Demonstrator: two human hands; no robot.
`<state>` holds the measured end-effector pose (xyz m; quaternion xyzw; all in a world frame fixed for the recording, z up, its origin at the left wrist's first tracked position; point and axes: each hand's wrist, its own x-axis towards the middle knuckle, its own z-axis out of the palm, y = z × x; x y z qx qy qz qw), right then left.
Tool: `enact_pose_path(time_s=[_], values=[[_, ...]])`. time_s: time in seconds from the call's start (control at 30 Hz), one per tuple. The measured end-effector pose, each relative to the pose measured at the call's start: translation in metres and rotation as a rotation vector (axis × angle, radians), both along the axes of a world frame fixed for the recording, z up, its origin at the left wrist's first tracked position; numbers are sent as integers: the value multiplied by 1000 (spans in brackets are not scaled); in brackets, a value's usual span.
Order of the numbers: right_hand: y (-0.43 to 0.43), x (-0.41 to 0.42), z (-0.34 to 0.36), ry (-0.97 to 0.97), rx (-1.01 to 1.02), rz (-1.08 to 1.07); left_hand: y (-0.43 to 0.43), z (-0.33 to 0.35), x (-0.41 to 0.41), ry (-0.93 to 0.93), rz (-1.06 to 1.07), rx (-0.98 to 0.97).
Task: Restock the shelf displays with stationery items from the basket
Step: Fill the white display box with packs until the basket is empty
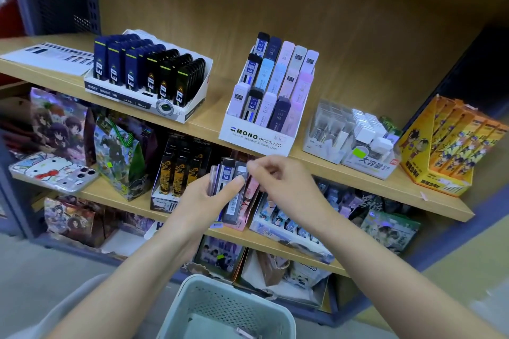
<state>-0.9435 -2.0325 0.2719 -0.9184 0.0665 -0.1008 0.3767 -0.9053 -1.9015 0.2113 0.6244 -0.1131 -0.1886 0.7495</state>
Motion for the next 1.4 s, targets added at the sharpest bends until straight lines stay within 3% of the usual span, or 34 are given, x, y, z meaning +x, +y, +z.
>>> enact_pose_path(time_s=[0.1,0.37,0.47,0.67,0.87,1.0,1.17,1.3,1.37,1.4], values=[[3,-2,-2,105,241,-51,0,4,-3,-65,-26,1],[-12,-8,16,-28,646,122,6,18,-8,8,-235,-58],[-16,-14,16,-53,694,181,7,20,-9,-38,-196,-70],[-17,-28,16,16,477,145,6,9,-1,-210,53,-10],[-12,-25,20,-68,468,-17,8,11,1,-244,54,3],[-19,-19,40,-211,438,-86,12,15,8,-179,46,-28],[-27,9,78,-505,247,-161,20,18,14,-65,69,-2],[-23,35,92,-512,0,-143,22,17,48,104,79,157],[-18,46,91,-489,-136,-99,27,17,63,248,78,109],[-16,51,90,-480,-214,-78,27,16,66,230,94,165]])
